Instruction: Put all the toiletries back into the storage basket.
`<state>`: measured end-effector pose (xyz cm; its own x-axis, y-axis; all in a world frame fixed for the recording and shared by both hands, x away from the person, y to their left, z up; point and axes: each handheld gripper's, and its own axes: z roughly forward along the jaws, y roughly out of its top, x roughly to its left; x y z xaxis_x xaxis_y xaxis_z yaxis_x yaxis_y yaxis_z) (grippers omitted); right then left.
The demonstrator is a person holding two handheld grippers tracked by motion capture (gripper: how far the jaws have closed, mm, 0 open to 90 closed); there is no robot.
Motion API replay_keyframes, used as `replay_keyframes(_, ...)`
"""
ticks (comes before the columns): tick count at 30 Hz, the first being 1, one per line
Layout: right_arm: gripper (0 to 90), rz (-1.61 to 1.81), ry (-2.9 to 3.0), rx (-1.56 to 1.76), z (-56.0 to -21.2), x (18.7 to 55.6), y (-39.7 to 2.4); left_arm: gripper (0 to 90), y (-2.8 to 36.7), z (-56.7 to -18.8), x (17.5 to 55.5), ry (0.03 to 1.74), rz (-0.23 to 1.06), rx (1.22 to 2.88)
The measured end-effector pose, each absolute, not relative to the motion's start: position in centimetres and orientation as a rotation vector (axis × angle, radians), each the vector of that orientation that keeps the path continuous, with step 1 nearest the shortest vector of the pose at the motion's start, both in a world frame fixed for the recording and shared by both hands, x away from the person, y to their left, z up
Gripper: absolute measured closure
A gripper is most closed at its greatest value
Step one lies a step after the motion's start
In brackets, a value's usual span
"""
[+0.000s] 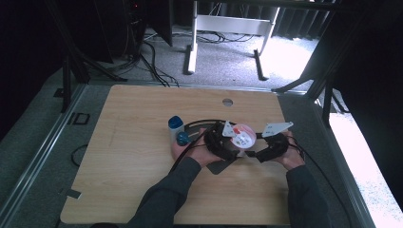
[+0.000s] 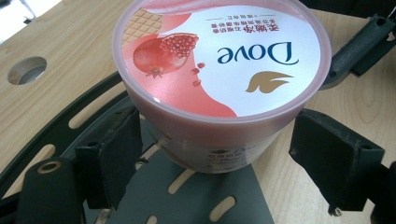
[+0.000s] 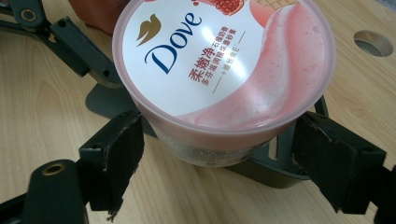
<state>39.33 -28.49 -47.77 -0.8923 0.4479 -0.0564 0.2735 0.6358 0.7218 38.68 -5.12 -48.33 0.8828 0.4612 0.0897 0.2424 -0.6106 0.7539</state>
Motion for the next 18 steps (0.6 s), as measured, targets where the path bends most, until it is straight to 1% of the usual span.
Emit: replay_keyframes(18,17.1,1.080,2.613,0.666,-47.9,41.4,-29.0,17.2,-6.5,-48.5,40.5,0.575,0.382,2.231)
